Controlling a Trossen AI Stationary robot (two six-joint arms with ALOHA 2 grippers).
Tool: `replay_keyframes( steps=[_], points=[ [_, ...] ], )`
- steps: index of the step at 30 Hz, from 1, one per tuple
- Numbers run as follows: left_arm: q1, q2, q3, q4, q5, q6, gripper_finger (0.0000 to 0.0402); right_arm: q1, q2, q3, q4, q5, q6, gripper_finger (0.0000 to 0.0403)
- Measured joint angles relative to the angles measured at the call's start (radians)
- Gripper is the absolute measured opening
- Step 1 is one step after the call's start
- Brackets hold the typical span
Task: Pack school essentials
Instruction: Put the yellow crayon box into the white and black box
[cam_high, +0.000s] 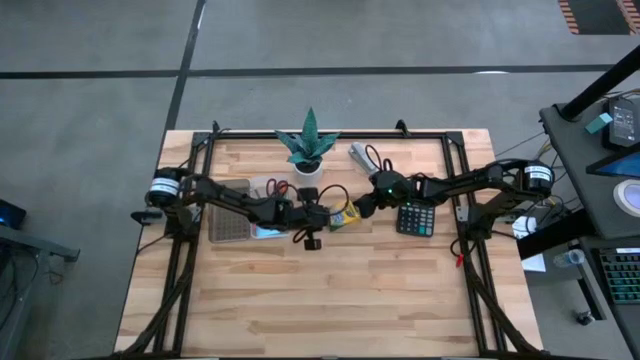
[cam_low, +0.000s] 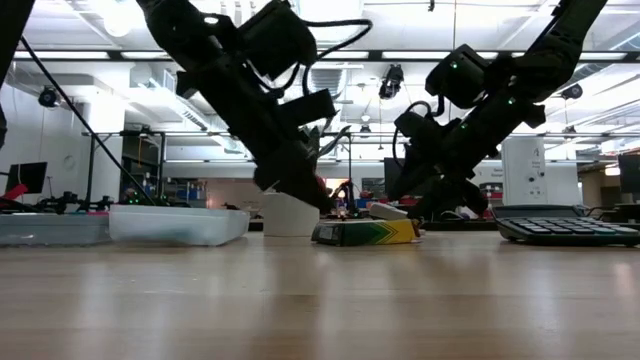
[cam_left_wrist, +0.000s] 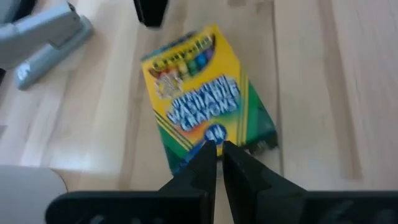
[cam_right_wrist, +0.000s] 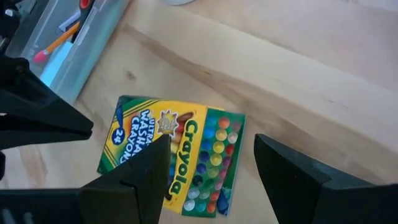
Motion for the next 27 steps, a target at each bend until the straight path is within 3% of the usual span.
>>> replay_keyframes(
  steps=[27],
  points=[
    [-0.011, 0.012, -0.097, 0.168, 0.032, -0.045, 0.0010, 0.004, 0.112, 0.001, 0.062, -0.059, 0.000, 0.0219]
  ],
)
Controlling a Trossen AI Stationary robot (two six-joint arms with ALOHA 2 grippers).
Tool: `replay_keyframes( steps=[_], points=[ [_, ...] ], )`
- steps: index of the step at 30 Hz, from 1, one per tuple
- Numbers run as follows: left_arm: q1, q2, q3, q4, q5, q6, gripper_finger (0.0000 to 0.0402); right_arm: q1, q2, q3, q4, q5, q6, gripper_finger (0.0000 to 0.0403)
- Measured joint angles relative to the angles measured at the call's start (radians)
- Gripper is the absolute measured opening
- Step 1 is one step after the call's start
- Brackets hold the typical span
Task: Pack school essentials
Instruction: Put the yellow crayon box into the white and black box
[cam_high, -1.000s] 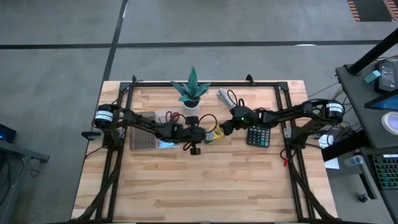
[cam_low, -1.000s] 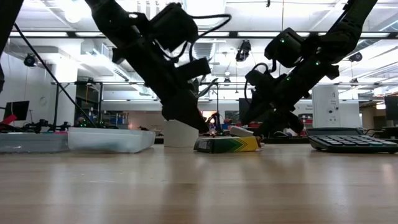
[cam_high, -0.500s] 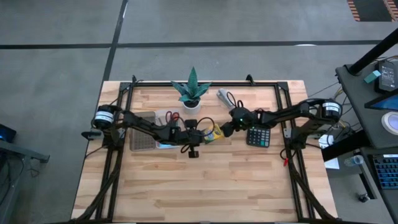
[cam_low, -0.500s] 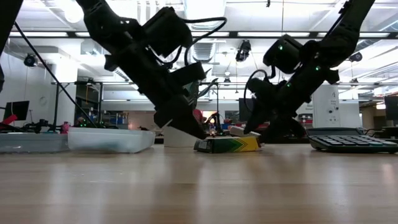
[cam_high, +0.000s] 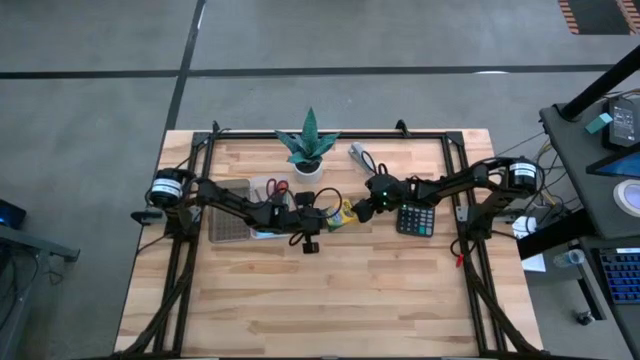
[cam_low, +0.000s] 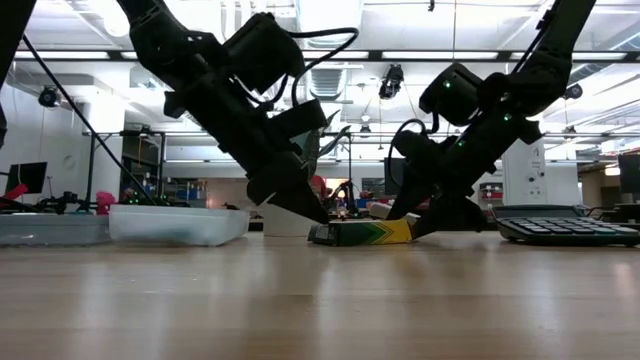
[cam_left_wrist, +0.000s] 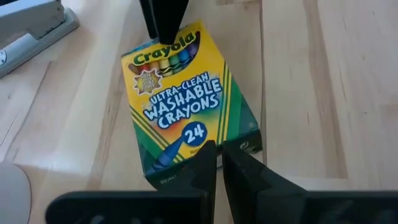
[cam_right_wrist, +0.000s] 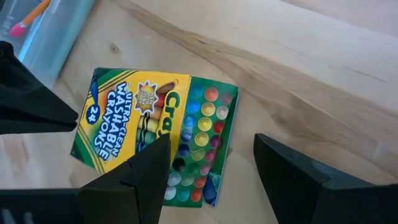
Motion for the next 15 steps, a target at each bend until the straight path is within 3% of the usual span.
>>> replay_keyframes(
  steps=[15],
  points=[
    [0.005, 0.015, -0.075, 0.172, -0.001, -0.004, 0.0010, 0.000, -0.001, 0.000, -0.001, -0.003, 0.000, 0.0219]
  ],
)
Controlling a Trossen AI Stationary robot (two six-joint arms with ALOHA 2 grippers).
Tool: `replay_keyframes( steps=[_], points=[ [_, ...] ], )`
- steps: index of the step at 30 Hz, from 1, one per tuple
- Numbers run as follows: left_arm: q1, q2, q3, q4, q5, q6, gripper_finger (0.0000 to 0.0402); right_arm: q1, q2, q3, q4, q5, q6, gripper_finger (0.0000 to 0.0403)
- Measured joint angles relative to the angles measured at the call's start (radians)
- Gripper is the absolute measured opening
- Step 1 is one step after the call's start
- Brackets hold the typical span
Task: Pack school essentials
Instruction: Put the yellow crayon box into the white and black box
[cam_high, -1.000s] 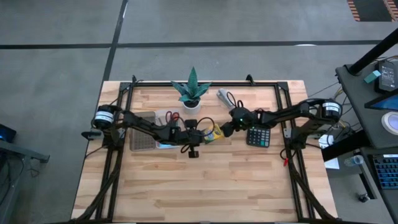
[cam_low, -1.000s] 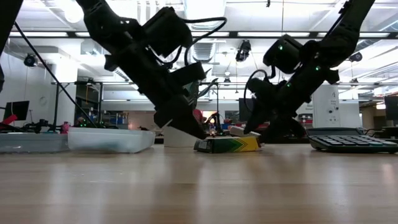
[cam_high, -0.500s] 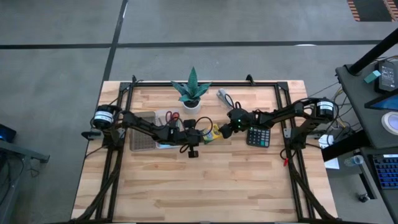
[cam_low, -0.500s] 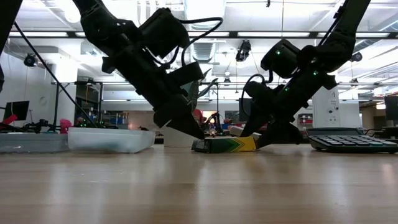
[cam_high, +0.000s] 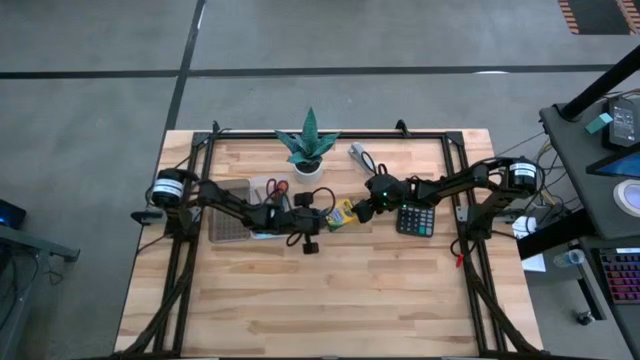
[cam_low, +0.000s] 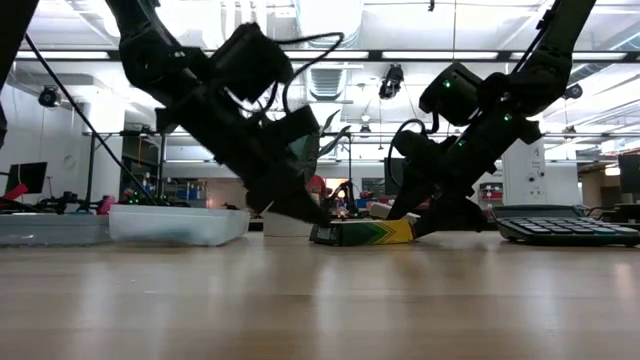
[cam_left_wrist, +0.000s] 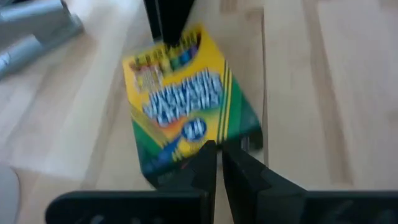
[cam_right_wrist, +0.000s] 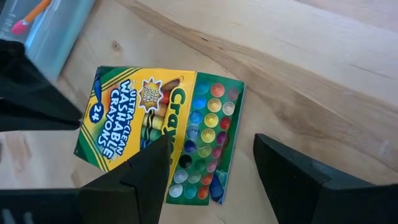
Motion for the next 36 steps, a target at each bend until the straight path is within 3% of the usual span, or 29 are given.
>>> replay_keyframes(
  steps=[8, 15, 36],
  points=[
    [0.000, 0.012, -0.022, 0.000, 0.000, -0.027, 0.0010, 0.000, 0.000, 0.000, 0.000, 0.002, 0.000, 0.0219],
    [-0.001, 0.009, -0.020, 0.111, 0.000, 0.020, 0.0010, 0.000, 0.000, 0.000, 0.000, 0.003, 0.000, 0.0219],
    [0.000, 0.053, -0.040, 0.087, 0.002, -0.007, 0.0010, 0.000, -0.001, 0.000, 0.008, -0.042, 0.043, 0.0219]
  ],
)
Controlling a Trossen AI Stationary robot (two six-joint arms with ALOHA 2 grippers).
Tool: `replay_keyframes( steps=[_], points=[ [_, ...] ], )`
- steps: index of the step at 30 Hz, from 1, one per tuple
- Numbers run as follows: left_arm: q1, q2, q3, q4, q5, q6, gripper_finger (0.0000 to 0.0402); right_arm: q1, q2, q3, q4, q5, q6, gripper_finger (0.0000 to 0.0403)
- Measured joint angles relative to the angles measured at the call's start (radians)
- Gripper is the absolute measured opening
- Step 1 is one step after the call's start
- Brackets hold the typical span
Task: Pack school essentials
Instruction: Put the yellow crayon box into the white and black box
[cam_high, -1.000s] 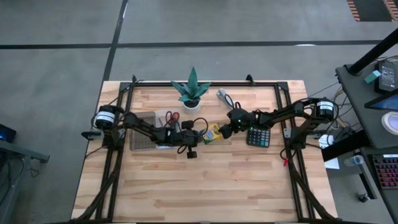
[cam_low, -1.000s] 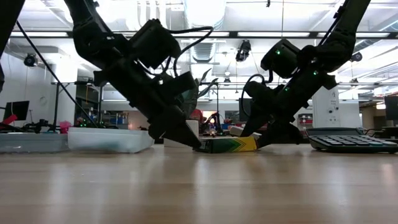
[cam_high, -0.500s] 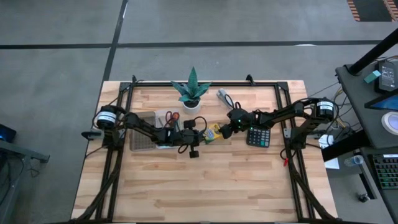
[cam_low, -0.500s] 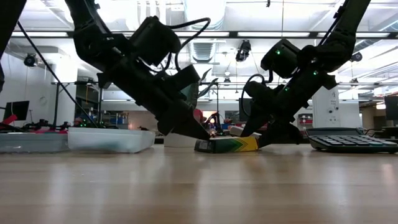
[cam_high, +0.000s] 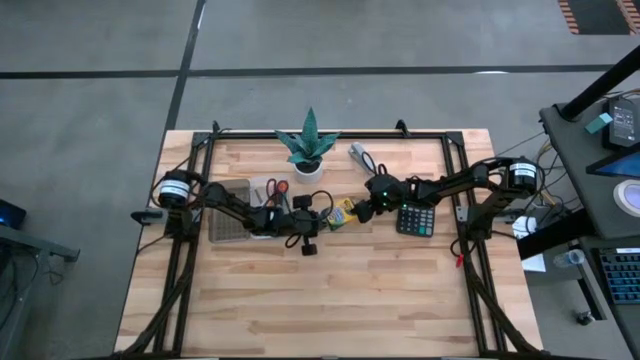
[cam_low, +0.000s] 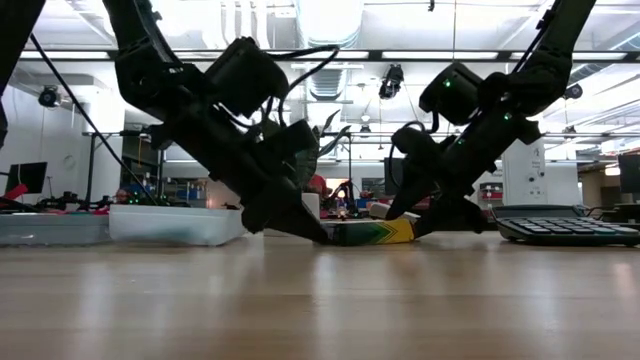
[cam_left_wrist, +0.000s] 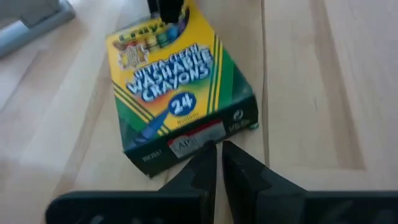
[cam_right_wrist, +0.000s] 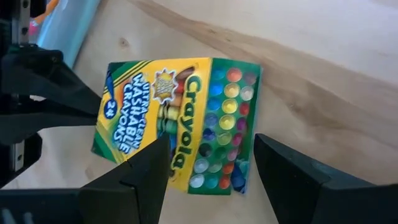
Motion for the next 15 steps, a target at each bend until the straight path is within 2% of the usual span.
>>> replay_keyframes(
  steps=[6, 11, 15],
  points=[
    [-0.009, -0.010, -0.005, 0.006, 0.005, -0.021, 0.0010, -0.002, 0.000, 0.000, 0.022, -0.003, 0.012, 0.0219],
    [-0.034, -0.050, -0.002, 0.017, 0.006, 0.026, 0.0010, -0.005, 0.000, 0.000, 0.019, -0.003, 0.007, 0.0219],
    [-0.035, -0.054, -0.002, 0.013, -0.039, 0.061, 0.0008, -0.005, 0.000, 0.000, 0.016, -0.003, -0.002, 0.0219]
  ],
)
